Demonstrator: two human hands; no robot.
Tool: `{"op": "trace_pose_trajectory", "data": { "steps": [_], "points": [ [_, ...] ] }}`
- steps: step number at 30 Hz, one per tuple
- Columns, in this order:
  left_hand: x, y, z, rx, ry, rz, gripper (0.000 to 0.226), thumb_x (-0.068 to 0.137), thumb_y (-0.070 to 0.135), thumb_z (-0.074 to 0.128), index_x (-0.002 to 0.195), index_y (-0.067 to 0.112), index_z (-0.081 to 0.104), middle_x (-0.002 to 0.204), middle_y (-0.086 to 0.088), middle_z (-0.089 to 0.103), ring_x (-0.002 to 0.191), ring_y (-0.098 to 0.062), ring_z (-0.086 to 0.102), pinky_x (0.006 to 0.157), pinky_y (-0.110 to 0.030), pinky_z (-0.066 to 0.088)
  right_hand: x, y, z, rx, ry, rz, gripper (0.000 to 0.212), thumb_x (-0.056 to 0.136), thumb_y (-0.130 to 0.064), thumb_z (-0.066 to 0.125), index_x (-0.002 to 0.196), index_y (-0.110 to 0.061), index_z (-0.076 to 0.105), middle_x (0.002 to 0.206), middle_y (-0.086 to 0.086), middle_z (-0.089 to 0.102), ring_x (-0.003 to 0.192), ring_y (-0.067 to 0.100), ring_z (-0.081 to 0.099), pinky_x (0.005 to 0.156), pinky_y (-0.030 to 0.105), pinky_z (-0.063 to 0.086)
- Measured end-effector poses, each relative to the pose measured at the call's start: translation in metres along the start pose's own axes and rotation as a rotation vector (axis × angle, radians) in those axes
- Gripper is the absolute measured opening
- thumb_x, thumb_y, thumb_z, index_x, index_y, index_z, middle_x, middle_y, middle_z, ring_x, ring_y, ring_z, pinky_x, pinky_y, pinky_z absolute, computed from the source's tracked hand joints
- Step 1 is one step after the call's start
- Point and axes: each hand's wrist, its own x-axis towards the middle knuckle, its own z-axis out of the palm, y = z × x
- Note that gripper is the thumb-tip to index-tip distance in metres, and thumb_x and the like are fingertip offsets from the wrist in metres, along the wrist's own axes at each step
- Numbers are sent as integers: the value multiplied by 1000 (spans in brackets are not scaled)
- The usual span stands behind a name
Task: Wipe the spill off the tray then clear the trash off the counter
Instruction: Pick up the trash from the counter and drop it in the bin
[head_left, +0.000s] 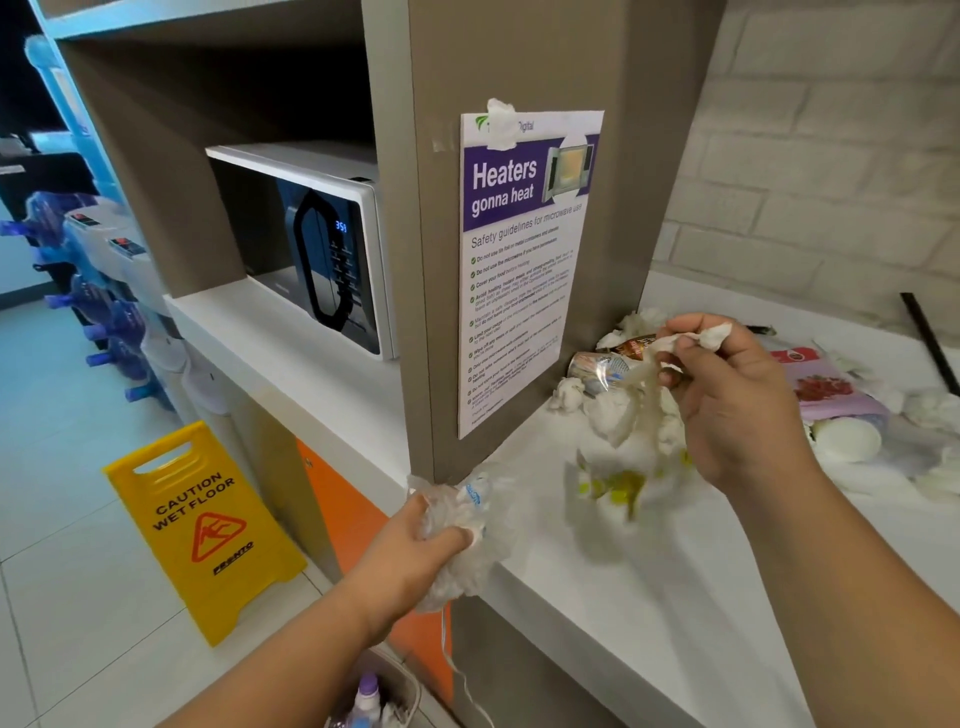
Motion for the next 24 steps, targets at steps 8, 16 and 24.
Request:
{"op": "trace_pose_trajectory", "data": {
  "steps": [8,16,24],
  "points": [
    [22,3,52,302,14,183,32,85,20,60,114,29,50,109,-2,55,89,-14,61,74,-22,52,-22,59,-25,-903,-10,39,32,86,4,49,85,-23,66,103,2,60,78,5,53,67,22,41],
    [40,12,97,496,73,323,41,84,17,58,123,23,49,109,7,36,101,-14,51,74,-7,28,-65,105,-41,-1291,-347,122,50,84,-43,28,127,-32,51,129,-8,46,116,18,44,96,37,37],
    [46,11,88,479,66,301,38,84,21,61,120,19,51,107,5,42,96,-11,47,71,-11,29,-75,84,-54,-1324,-718,321,112,46,-100,16,137,-50,-27,153,-22,-23,142,7,-20,117,51,-4]
  ]
}}
